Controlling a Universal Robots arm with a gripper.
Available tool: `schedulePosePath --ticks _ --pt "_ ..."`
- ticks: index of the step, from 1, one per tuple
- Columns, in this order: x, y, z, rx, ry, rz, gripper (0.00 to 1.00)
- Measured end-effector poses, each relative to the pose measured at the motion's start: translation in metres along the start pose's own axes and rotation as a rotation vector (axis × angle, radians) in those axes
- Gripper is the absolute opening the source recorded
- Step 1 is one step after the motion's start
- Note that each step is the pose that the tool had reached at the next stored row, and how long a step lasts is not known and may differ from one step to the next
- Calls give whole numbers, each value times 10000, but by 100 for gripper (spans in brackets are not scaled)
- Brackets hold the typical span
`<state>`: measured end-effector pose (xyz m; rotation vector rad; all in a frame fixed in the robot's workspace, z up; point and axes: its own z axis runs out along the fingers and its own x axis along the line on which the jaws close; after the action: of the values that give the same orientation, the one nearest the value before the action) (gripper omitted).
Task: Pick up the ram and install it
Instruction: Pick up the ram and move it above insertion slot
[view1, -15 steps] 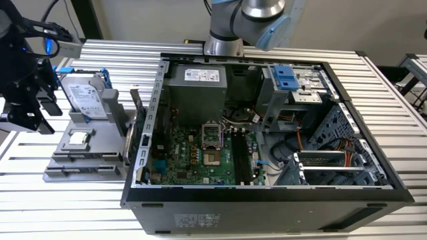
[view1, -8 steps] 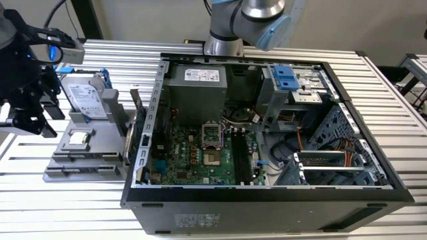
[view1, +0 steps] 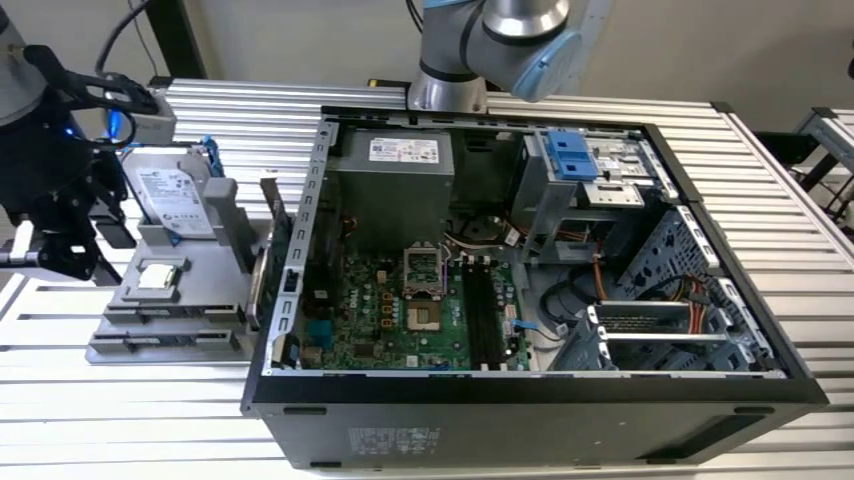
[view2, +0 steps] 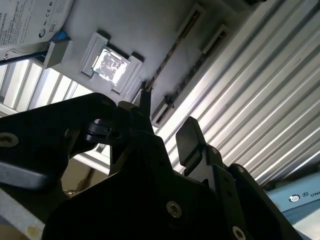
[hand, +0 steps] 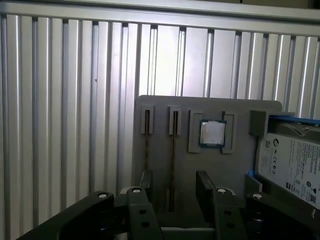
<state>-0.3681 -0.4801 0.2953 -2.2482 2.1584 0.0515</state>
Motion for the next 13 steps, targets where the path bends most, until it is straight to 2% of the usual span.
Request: schedulePosePath --ticks 13 --pt "9 -1 158 0 0 2 100"
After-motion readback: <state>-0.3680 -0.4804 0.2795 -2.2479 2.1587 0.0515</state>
